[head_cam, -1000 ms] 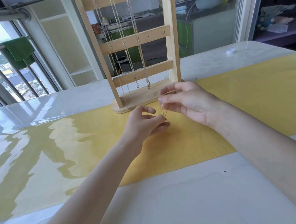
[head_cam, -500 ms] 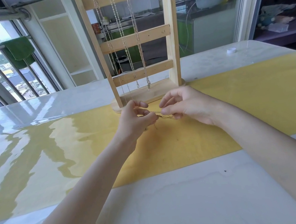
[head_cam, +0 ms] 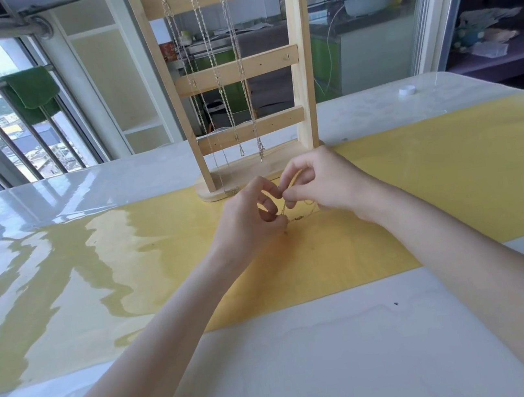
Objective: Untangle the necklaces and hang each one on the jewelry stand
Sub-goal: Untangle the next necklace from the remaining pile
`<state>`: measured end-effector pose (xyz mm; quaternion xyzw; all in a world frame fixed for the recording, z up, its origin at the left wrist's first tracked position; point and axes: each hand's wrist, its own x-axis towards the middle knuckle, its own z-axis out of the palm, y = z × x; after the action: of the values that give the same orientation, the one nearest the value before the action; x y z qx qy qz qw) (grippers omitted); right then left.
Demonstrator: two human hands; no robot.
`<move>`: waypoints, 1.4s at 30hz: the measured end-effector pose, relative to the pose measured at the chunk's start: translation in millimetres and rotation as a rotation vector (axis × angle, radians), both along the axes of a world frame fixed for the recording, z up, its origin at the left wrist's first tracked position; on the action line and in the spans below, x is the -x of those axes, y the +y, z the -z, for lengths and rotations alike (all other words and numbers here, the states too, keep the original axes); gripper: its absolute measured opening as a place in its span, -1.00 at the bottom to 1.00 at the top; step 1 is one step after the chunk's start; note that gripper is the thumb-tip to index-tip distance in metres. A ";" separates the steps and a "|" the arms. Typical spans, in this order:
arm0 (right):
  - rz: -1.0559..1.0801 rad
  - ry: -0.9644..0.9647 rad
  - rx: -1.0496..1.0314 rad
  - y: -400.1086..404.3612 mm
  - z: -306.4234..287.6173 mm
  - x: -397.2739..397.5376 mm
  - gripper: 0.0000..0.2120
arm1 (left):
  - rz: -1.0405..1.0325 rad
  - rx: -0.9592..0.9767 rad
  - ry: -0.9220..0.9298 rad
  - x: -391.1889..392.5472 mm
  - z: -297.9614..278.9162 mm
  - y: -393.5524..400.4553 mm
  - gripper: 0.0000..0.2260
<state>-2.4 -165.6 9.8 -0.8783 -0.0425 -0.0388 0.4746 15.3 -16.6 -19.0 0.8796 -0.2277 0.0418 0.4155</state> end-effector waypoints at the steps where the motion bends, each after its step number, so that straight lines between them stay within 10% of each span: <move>1: -0.014 0.042 -0.001 -0.8 -0.4 0.0 -0.88 | -0.006 0.001 -0.002 -0.7 -0.3 1.4 -0.73; 9: -0.069 0.215 0.059 -9.3 4.0 0.3 -0.80 | -0.055 0.030 -0.003 -6.8 -1.8 8.1 -0.74; 20: -0.563 0.333 -0.781 -16.0 -15.7 5.5 -0.74 | 0.011 0.019 -0.025 -9.0 0.5 9.6 -0.77; 27: -0.405 0.308 -0.649 -13.4 -12.5 1.9 -0.86 | 0.294 0.488 0.678 3.6 -15.4 5.4 -0.84; 42: -0.074 0.216 -0.750 -24.4 -8.0 -3.5 -0.93 | 0.198 0.526 0.658 -3.3 -10.3 10.2 -0.90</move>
<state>1.1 -190.0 17.7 -0.6407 -0.0068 0.0581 0.7656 18.6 -6.4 -8.7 0.6841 -0.1480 -0.2247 0.6779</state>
